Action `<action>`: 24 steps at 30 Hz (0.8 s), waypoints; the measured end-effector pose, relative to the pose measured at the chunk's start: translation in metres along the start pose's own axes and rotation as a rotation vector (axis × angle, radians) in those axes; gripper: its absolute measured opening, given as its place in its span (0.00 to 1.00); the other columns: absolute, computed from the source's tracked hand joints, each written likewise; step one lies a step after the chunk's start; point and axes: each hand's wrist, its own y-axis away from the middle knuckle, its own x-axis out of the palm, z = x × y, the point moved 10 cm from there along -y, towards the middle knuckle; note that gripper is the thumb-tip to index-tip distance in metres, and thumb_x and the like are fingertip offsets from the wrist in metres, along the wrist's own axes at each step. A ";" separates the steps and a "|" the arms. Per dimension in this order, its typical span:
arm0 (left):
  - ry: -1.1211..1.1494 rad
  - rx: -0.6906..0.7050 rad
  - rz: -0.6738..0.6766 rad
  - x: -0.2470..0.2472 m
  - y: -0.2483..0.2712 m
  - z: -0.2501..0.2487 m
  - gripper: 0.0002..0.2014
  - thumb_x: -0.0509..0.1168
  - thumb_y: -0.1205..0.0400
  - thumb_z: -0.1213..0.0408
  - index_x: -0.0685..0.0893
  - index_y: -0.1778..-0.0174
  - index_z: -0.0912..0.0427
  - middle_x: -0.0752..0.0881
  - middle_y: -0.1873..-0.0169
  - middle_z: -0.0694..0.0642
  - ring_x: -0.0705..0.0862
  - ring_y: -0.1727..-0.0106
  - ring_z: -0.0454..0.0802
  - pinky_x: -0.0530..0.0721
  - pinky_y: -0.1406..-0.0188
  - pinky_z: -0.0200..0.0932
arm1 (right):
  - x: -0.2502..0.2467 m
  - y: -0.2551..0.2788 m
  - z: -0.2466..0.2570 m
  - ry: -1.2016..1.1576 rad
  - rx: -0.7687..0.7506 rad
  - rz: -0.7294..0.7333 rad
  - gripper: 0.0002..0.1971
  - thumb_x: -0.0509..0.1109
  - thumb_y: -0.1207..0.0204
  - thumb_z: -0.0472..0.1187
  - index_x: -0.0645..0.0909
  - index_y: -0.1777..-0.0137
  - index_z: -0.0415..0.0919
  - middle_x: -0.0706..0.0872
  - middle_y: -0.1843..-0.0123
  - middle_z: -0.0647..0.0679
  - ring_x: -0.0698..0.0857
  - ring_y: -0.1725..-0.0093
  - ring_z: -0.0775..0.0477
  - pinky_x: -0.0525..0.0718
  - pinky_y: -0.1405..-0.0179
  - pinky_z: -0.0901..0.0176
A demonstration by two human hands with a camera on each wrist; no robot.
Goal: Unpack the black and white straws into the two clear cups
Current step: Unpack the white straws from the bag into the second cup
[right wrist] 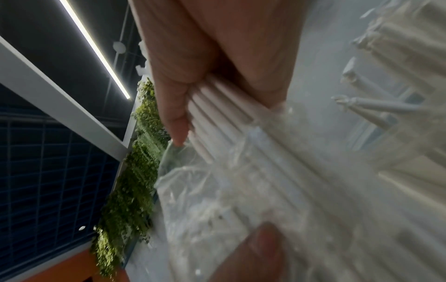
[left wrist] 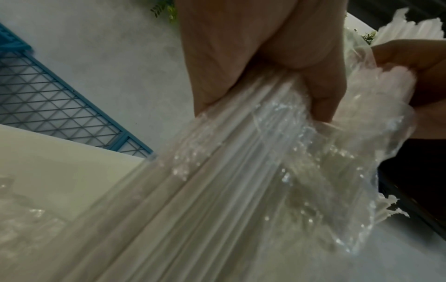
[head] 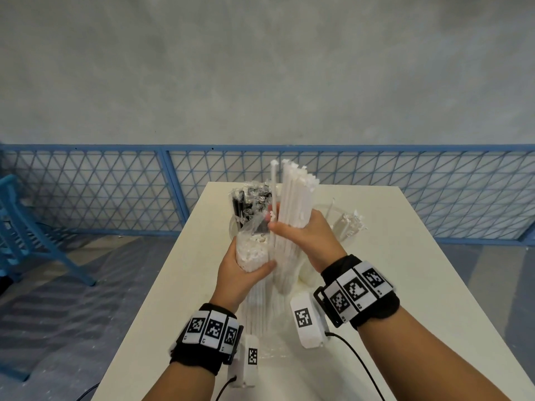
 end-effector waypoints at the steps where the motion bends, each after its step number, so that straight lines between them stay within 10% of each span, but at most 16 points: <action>1: -0.002 -0.004 0.001 0.001 0.000 0.000 0.37 0.82 0.41 0.57 0.78 0.35 0.44 0.87 0.41 0.47 0.84 0.37 0.45 0.82 0.38 0.48 | 0.003 0.001 0.000 0.025 -0.005 0.001 0.12 0.78 0.34 0.36 0.86 0.49 0.44 0.90 0.51 0.45 0.88 0.48 0.49 0.85 0.44 0.53; 9: 0.016 -0.031 0.004 -0.005 -0.001 0.003 0.32 0.81 0.36 0.69 0.78 0.39 0.45 0.86 0.43 0.48 0.84 0.39 0.45 0.84 0.47 0.35 | -0.024 -0.001 0.012 -0.162 -0.025 -0.196 0.07 0.75 0.30 0.37 0.84 0.53 0.39 0.88 0.59 0.47 0.88 0.54 0.47 0.85 0.54 0.56; 14: 0.042 -0.041 -0.027 -0.012 -0.002 0.005 0.42 0.82 0.46 0.53 0.77 0.33 0.52 0.87 0.41 0.52 0.85 0.38 0.49 0.83 0.39 0.47 | -0.041 -0.006 0.028 -0.316 -0.056 -0.273 0.05 0.73 0.29 0.32 0.84 0.64 0.41 0.86 0.70 0.50 0.86 0.63 0.51 0.85 0.59 0.58; 24: 0.043 -0.051 -0.068 -0.019 -0.002 0.005 0.40 0.81 0.44 0.56 0.78 0.34 0.53 0.86 0.42 0.49 0.84 0.39 0.45 0.82 0.39 0.46 | -0.094 -0.007 -0.018 -0.831 0.125 -0.539 0.03 0.71 0.27 0.34 0.81 0.61 0.39 0.87 0.68 0.50 0.86 0.59 0.52 0.85 0.55 0.58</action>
